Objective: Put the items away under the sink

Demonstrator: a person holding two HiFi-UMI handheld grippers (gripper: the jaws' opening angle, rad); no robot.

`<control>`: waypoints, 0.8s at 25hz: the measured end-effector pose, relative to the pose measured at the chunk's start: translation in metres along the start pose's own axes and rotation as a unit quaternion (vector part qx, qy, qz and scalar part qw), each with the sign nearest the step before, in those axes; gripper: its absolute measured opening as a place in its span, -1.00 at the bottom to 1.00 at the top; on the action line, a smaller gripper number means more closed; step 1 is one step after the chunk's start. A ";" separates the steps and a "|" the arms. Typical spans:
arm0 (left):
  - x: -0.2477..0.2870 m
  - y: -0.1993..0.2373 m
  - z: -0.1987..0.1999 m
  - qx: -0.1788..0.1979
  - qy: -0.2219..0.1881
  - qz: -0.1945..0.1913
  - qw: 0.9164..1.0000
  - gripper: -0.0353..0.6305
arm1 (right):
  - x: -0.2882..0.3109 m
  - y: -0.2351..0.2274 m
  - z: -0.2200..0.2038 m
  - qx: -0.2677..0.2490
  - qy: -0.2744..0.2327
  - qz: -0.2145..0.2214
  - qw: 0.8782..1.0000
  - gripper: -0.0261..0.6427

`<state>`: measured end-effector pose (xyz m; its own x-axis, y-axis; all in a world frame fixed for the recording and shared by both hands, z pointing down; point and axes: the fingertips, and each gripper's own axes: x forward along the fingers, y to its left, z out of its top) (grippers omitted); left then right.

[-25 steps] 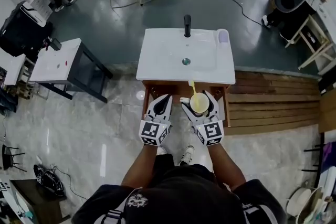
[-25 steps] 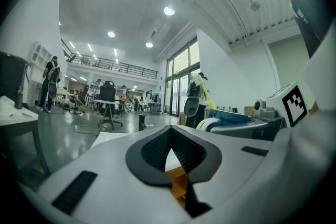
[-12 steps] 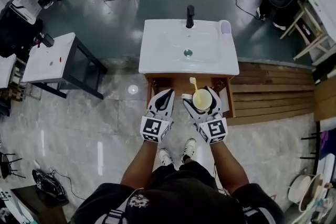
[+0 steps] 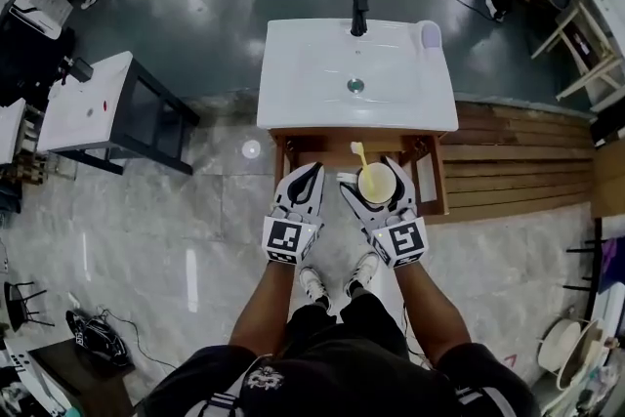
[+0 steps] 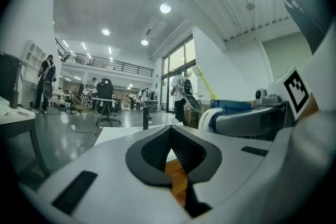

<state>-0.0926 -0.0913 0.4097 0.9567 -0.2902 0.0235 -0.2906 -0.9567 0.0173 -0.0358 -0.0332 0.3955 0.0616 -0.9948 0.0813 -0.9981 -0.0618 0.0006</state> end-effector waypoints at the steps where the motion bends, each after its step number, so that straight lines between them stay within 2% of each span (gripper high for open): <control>1: 0.003 0.001 -0.005 0.002 0.004 0.005 1.000 -0.89 | 0.001 -0.002 -0.003 0.002 0.001 0.003 1.000 0.34; 8: 0.018 0.007 -0.034 -0.011 0.010 0.035 0.999 -0.89 | 0.005 -0.018 -0.031 -0.010 0.003 0.024 1.000 0.34; 12: 0.022 0.008 -0.057 -0.006 0.010 0.047 0.999 -0.89 | 0.009 -0.021 -0.058 -0.017 0.007 0.032 0.999 0.34; 20: 0.033 0.019 -0.141 -0.010 0.006 0.053 0.999 -0.89 | 0.032 -0.032 -0.153 -0.029 0.008 0.014 0.999 0.34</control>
<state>-0.0690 -0.1161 0.5522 0.9202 -0.3897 0.0375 -0.3909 -0.9198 0.0343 -0.0022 -0.0506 0.5504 0.0337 -0.9946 0.0978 -0.9981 -0.0284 0.0555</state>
